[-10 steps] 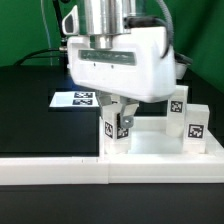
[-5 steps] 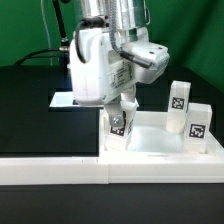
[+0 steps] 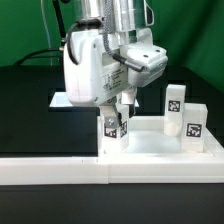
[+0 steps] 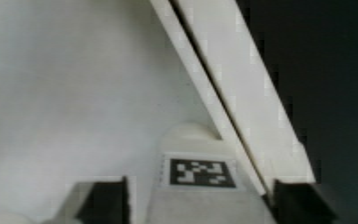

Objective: Assemble square table

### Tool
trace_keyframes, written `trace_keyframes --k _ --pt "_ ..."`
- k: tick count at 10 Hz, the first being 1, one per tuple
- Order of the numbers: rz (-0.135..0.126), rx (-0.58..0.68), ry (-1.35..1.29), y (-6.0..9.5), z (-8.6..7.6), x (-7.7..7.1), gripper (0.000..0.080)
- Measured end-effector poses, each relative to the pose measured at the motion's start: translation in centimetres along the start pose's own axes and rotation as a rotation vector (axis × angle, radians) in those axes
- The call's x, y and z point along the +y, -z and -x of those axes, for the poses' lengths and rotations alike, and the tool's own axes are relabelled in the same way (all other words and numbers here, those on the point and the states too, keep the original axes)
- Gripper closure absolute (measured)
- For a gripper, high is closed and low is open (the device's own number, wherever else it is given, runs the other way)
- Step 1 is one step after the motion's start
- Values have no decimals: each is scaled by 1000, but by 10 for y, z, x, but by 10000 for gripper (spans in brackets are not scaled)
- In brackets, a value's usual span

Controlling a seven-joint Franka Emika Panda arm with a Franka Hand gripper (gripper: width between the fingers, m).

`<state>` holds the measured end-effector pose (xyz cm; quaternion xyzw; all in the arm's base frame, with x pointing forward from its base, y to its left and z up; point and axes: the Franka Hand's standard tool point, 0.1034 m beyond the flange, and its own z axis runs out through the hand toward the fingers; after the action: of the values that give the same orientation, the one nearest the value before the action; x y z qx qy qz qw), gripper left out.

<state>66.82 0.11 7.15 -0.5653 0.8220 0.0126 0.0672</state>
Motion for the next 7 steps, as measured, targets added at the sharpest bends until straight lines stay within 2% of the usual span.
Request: trace_keyframes --k 1,2,6,7 --pt "4 7 132 0 3 2 246" --pt "5 10 312 0 5 3 167" --pt "6 14 617 0 4 2 151" --pt "15 29 743 1 2 1 151"
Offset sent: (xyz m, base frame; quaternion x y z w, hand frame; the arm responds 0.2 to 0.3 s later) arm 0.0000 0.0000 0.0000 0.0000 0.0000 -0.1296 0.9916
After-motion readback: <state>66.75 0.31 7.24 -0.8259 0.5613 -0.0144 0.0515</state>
